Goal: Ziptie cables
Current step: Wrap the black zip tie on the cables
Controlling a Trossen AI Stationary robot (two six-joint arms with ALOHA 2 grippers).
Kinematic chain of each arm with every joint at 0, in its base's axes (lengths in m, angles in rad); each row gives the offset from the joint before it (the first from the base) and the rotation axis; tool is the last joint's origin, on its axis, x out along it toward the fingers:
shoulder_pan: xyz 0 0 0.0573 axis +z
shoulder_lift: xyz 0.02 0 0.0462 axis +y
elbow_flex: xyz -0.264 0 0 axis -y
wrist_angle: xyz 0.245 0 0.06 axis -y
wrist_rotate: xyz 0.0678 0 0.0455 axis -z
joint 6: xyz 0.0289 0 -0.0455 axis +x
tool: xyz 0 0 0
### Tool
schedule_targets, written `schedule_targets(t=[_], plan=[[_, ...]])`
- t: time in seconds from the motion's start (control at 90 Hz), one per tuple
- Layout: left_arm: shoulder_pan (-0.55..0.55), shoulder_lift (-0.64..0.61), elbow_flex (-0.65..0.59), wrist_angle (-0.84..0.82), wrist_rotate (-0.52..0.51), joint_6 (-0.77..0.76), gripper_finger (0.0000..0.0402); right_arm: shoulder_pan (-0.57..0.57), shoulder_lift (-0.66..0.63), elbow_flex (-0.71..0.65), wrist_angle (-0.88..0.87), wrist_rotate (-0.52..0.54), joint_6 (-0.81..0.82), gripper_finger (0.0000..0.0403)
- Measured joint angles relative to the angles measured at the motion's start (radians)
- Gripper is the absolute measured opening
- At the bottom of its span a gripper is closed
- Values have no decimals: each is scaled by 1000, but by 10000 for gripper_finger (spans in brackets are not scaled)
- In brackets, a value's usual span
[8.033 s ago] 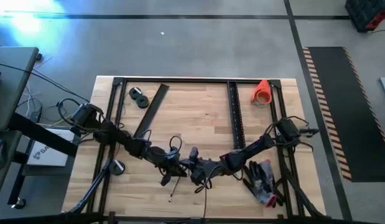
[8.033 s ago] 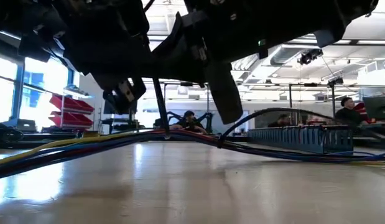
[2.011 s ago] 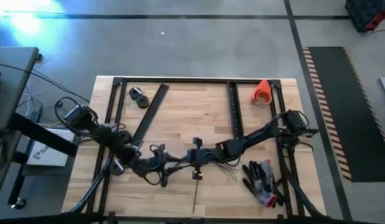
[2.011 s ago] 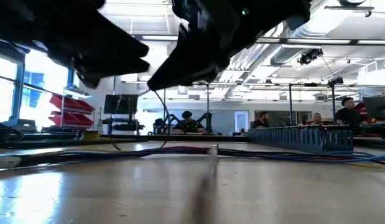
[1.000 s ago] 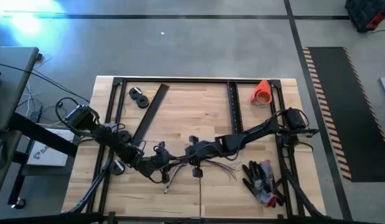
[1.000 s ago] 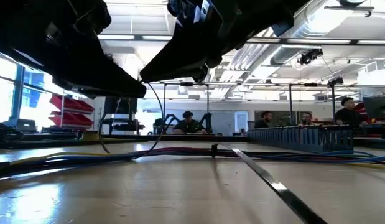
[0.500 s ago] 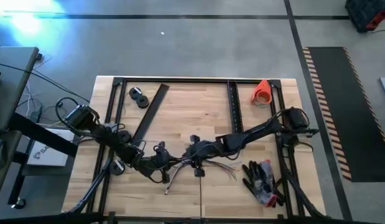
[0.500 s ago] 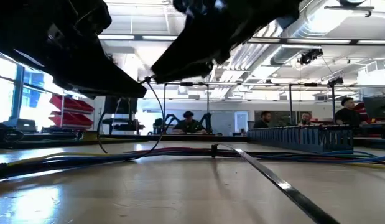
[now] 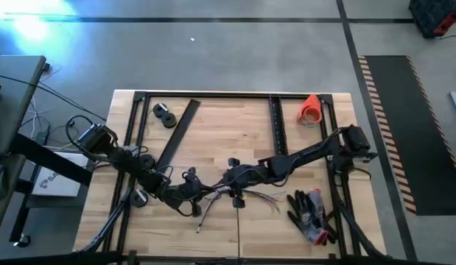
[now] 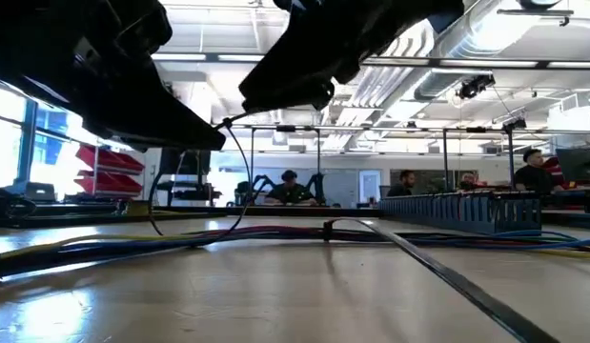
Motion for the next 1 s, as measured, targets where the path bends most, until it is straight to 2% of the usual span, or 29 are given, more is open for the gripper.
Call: schedule_targets(t=[0.467, 0.589, 0.778, 0.911, 1.0], plan=[[0, 0, 0, 0, 2, 7, 1, 0, 27, 0, 11, 6, 26, 91], [0, 0, 0, 0, 2, 7, 1, 0, 27, 0, 20, 2, 27, 67], [0, 0, 0, 0, 3, 7, 1, 0, 27, 0, 10, -2, 43, 7], [0, 0, 0, 0, -29, 7, 4, 0, 27, 0, -8, 26, 50, 3], [0, -5, 0, -2, -32, 30, 24, 3, 27, 0, -9, 29, 50, 1]])
